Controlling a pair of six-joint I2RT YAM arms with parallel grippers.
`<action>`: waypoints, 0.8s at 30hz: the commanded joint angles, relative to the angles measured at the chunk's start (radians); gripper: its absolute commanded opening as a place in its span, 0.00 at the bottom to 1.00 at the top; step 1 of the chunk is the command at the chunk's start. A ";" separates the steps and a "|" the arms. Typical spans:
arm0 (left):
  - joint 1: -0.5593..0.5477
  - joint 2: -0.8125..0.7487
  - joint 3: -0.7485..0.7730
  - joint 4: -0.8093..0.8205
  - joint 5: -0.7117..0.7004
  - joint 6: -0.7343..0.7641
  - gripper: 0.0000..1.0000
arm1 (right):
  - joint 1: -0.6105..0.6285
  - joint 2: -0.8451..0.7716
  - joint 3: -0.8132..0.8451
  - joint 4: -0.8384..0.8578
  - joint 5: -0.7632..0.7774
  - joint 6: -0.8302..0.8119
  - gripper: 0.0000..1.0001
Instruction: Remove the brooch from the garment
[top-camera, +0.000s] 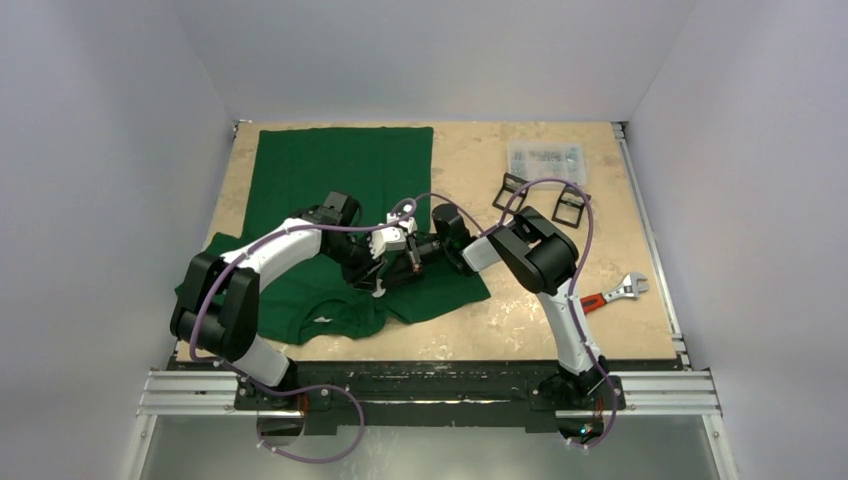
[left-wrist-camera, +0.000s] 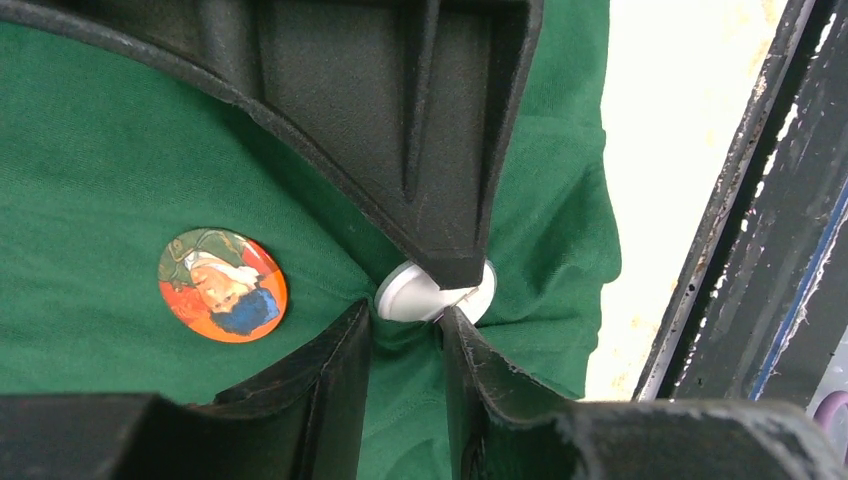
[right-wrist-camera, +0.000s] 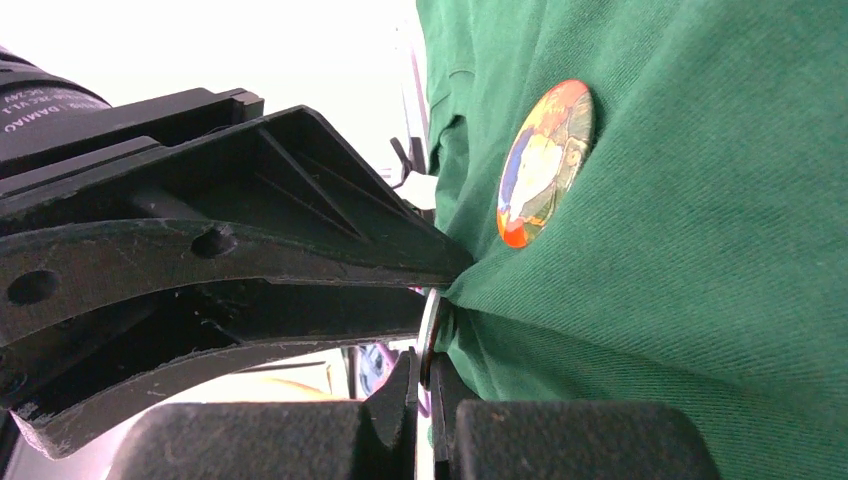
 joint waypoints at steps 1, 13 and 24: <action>-0.010 -0.012 -0.020 0.107 0.004 0.008 0.32 | 0.037 -0.004 0.044 0.176 -0.048 0.109 0.00; -0.031 -0.005 -0.023 0.138 -0.056 -0.036 0.40 | 0.036 0.007 0.042 0.240 -0.042 0.169 0.00; -0.027 0.006 -0.011 0.149 -0.079 -0.080 0.40 | 0.044 0.008 0.042 0.184 -0.020 0.130 0.00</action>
